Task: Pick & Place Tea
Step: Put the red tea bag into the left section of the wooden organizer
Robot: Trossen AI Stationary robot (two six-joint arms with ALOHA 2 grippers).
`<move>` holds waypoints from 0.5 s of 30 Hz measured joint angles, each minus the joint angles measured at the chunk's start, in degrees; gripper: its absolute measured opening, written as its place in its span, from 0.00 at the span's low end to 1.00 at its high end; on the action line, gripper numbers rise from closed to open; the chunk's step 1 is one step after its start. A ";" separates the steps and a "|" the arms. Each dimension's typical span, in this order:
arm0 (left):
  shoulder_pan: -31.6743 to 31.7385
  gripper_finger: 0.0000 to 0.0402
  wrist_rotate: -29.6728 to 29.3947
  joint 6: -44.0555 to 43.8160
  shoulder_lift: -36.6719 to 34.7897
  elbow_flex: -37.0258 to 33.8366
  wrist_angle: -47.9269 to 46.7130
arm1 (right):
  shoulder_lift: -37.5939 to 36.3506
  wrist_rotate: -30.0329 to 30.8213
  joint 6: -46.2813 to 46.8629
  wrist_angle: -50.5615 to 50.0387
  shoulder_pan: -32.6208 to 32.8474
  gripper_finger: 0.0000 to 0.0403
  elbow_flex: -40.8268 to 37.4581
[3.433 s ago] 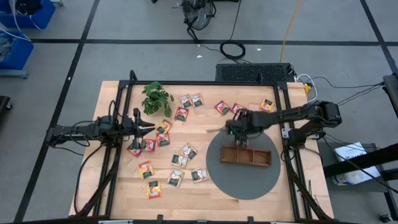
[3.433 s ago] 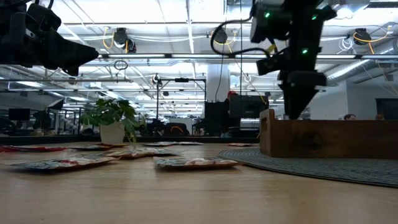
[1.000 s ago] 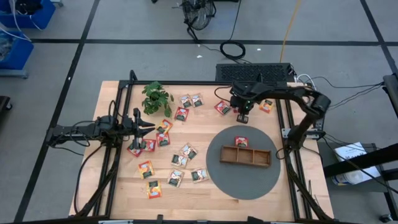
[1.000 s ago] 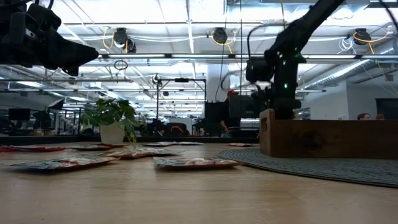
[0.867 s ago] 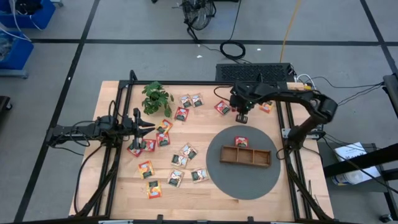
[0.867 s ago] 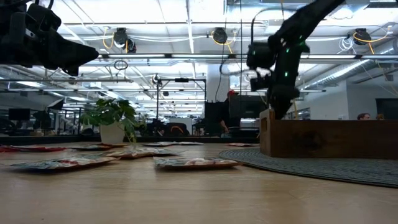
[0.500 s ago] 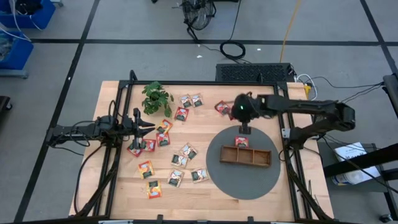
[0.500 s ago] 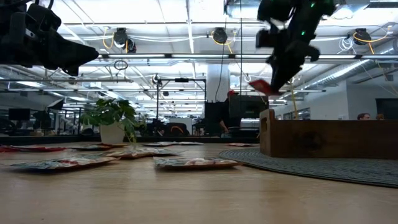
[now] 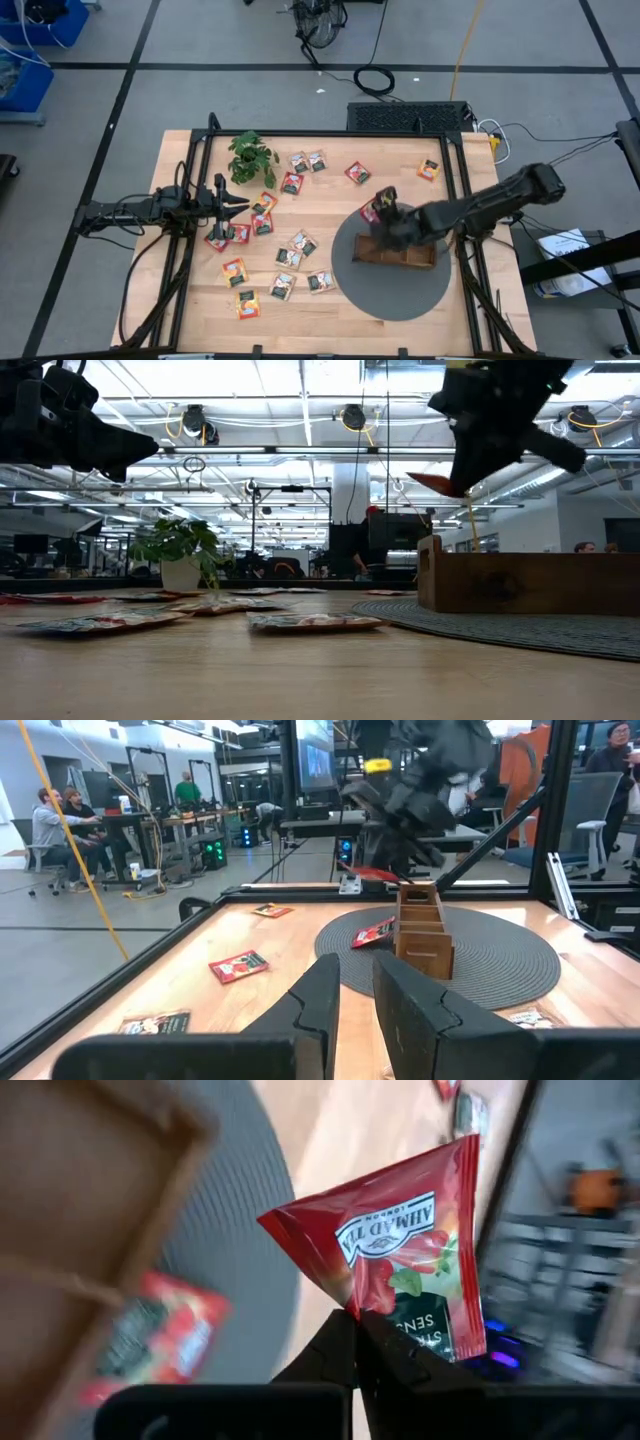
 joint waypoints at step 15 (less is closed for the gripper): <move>0.01 0.18 0.00 0.00 0.01 0.00 0.00 | 13.70 10.84 -2.04 -7.76 11.63 0.00 4.34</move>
